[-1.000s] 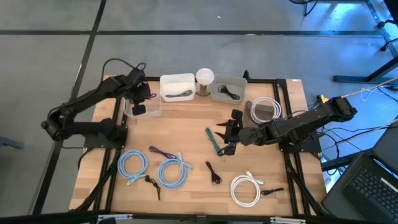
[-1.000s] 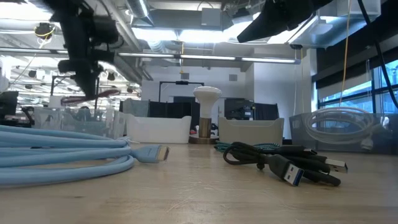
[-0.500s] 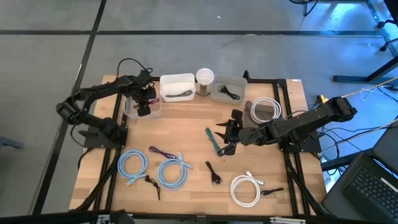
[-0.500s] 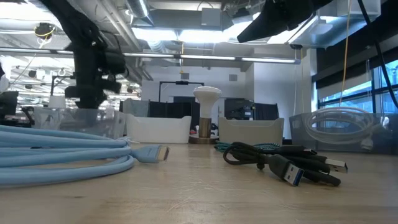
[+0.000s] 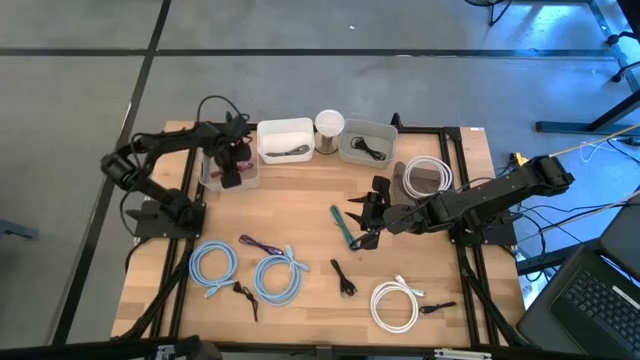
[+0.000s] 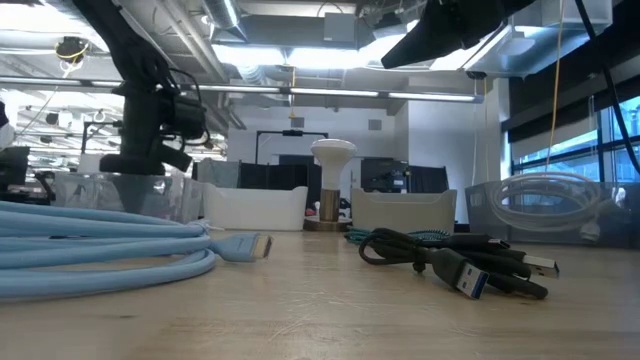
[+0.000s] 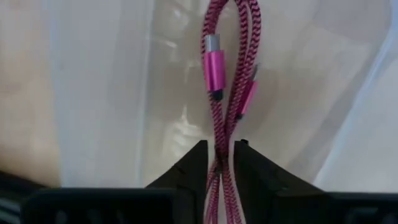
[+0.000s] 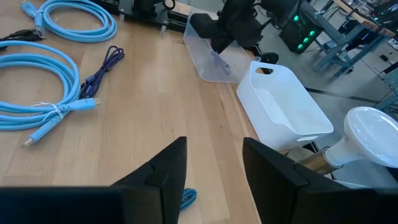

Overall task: Pick & Place USB Port
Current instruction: Put the black and pink USB cable into the transparent bin, then put the blue HDMI cable into the transparent bin

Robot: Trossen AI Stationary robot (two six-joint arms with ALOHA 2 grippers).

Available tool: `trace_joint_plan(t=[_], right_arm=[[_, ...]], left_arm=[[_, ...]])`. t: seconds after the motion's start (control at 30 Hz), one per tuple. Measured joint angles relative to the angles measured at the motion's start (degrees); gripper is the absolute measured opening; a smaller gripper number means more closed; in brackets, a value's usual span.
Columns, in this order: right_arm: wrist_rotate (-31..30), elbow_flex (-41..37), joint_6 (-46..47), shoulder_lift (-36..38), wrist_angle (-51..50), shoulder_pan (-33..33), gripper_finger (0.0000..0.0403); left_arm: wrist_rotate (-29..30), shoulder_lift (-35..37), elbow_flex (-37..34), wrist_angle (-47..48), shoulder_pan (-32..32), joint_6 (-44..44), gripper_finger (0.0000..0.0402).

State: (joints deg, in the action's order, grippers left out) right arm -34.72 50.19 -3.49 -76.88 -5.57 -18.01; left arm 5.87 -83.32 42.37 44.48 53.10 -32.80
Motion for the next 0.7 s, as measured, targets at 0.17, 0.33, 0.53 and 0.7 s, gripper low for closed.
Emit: trace_joint_plan(t=[0.17,0.33,0.53,0.7], right_arm=[[0.0,0.0,0.0,0.0,-0.02,0.0,0.0159],[0.0,0.0,0.0,0.0,-0.02,-0.01,0.0159],[0.0,0.0,-0.01,0.0,-0.02,0.0,0.0159],[0.02,0.0,-0.02,0.02,0.0,0.01,0.0159]], left_arm=[[4.61,2.0,0.34,1.32,0.0,1.39,0.0111],[6.49,5.39,4.84,8.78,0.0,5.62,0.0131],[-3.93,12.57,9.96,14.3,-0.41,13.05,0.0142],[-18.6,18.54,9.52,16.18,-5.78,18.78,0.0146]])
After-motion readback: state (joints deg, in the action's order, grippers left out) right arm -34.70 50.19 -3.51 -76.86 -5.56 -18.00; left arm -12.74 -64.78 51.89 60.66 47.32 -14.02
